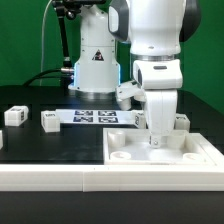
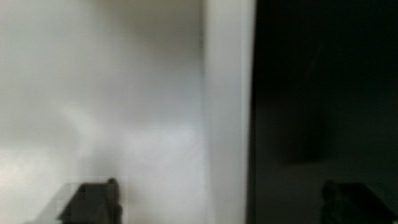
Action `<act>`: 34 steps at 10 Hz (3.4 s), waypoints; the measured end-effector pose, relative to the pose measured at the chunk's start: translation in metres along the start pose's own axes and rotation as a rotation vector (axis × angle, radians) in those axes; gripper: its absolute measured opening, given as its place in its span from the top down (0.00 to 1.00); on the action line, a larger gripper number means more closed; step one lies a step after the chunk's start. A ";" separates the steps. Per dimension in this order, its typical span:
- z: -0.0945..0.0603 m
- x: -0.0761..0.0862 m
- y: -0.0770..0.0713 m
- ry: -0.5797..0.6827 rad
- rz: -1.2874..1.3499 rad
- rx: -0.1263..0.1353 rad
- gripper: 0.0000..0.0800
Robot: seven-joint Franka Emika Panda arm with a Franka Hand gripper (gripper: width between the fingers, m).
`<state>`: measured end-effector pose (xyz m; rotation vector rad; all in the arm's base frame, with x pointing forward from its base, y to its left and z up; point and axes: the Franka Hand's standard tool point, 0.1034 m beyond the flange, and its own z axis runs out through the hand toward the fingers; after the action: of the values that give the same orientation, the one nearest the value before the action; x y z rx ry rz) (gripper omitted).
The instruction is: Assemble one leg
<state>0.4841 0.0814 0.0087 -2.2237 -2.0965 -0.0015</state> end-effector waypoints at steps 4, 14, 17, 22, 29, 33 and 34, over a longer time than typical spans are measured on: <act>0.000 -0.001 0.000 0.000 0.001 0.000 0.19; -0.046 0.011 -0.007 -0.012 0.234 -0.056 0.19; -0.030 0.029 -0.018 0.046 0.636 -0.086 0.19; -0.025 0.047 -0.021 0.079 1.060 -0.052 0.19; -0.019 0.072 -0.038 0.124 1.595 -0.016 0.19; -0.019 0.072 -0.038 0.107 1.575 -0.001 0.19; -0.019 0.072 -0.038 0.107 1.575 -0.001 0.19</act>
Offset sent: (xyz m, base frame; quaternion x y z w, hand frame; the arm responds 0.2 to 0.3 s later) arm 0.0000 0.0000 0.0000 0.0000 0.0000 0.0000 1.0000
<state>0.4516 0.1542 0.0339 -3.0133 0.1037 -0.0157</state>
